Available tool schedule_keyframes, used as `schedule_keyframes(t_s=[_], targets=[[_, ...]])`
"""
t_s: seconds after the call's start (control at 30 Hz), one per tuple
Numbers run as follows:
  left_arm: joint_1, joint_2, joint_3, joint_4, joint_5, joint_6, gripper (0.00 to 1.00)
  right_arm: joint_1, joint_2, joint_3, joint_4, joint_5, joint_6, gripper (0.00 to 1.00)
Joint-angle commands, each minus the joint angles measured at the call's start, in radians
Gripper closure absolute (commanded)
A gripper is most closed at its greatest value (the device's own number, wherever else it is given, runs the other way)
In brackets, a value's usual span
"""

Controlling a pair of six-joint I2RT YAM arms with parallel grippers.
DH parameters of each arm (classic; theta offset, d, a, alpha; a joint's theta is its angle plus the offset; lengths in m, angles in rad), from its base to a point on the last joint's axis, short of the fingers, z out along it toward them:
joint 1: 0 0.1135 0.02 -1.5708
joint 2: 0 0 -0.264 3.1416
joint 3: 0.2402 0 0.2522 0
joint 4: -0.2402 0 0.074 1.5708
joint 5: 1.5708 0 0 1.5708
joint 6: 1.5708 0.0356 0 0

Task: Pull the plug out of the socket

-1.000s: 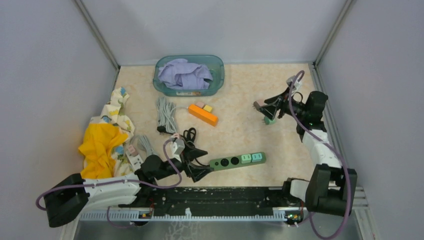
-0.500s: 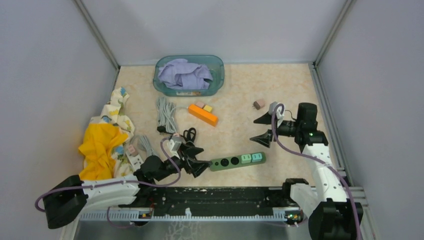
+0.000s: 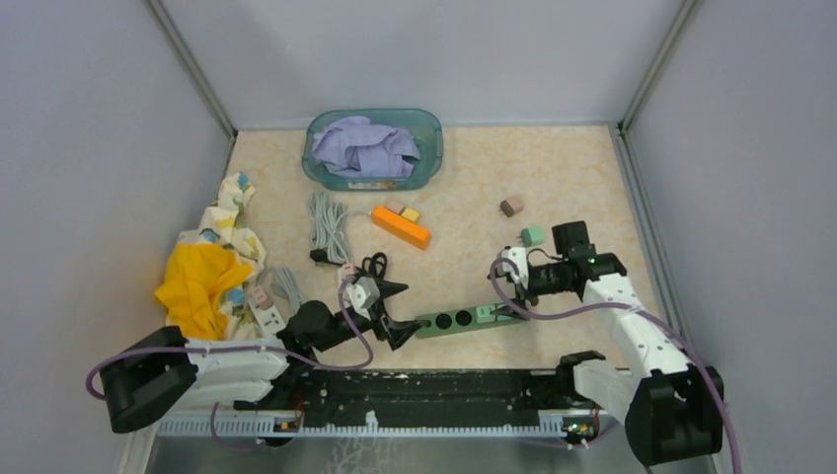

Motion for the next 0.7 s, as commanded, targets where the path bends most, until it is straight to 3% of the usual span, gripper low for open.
schedule_keyframes(t_s=[0.0, 0.27, 0.67], targets=[[0.006, 0.077, 0.086, -0.005, 0.115, 0.172, 0.01, 0.057, 0.019, -0.004, -0.077, 0.017, -0.177, 0.27], [0.006, 0.174, 0.137, 0.002, 0.144, 0.214, 0.01, 0.162, 0.076, -0.008, -0.068, 0.078, -0.165, 0.42], [0.006, 0.223, 0.156, 0.000, 0.125, 0.253, 0.03, 0.276, 0.134, -0.009, 0.027, 0.268, -0.045, 0.50]])
